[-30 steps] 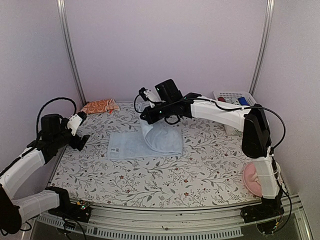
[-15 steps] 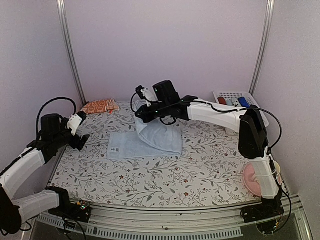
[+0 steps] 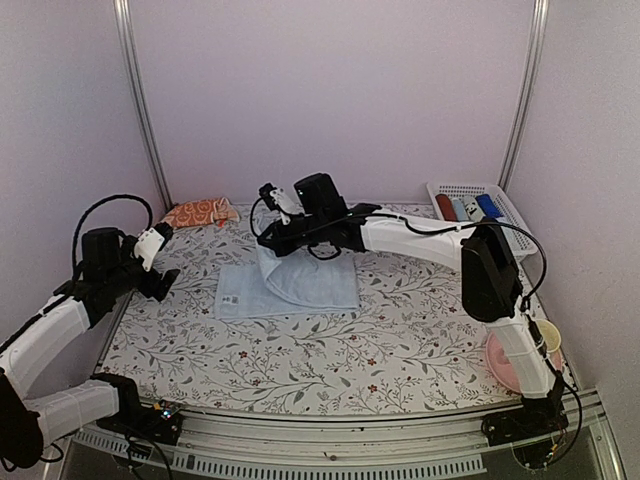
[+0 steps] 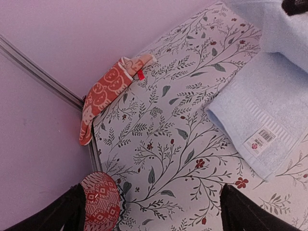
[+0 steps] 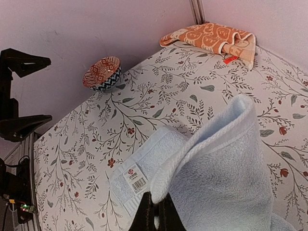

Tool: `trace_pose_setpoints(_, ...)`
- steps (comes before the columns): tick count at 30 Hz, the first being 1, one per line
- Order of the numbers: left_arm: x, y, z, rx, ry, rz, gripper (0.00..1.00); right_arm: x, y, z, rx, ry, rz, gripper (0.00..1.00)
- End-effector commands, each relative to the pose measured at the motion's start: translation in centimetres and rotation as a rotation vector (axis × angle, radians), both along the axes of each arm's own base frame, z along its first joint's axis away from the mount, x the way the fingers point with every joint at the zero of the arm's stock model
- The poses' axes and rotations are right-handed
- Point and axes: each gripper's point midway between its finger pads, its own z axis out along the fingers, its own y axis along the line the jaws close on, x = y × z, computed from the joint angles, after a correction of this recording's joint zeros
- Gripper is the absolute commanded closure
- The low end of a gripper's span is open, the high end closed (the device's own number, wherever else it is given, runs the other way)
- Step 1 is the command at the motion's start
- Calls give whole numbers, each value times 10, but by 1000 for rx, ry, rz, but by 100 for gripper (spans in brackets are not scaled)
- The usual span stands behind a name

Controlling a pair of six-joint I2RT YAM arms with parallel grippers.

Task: Roll the towels
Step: Fold the towel at the center of the board.

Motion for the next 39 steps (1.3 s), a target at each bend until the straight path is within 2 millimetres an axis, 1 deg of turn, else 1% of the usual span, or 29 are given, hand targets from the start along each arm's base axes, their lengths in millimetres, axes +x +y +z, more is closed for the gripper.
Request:
trace_pose_setpoints(1,2,2,6,-15,-22,5,3,-2,15,-21,20,33,30,98)
trace_pose_setpoints(2,2,2,6,-14,-23,7,3,-3,16,-26,20,41,35,98)
trace_pose_setpoints(9,2,2,5,-14,-19,7,3,-6,25,-39,30,58,57,98)
trace_pose_setpoints(12,2,2,5,-14,-18,7,3,-13,30,-38,40,65,77,98)
trace_pose_setpoints(19,3,2,6,-15,-23,9,3,-31,37,-8,75,37,130,98)
trace_pose_setpoints(21,3,2,6,-15,-22,10,3,-34,38,-5,76,32,137,98)
trace_pose_setpoints(23,2,2,6,-15,-23,9,3,-36,39,-5,78,31,144,98)
trace_pose_setpoints(26,2,2,5,-15,-21,11,3,-37,41,-13,68,37,147,98)
trace_pose_setpoints(30,3,2,5,-16,-20,11,3,-34,41,-22,56,38,132,97)
trace_pose_setpoints(31,3,2,5,-16,-22,11,3,-32,42,-22,58,32,127,97)
trace_pose_setpoints(32,3,3,5,-15,-20,13,3,-30,43,-24,57,30,121,94)
trace_pose_setpoints(34,4,3,5,-15,-19,15,3,-26,46,-28,60,24,112,84)
trace_pose_setpoints(36,4,3,4,-14,-17,17,3,-24,49,-32,68,24,119,82)
trace_pose_setpoints(39,4,4,3,-14,-15,18,3,-29,55,-38,87,37,153,70)
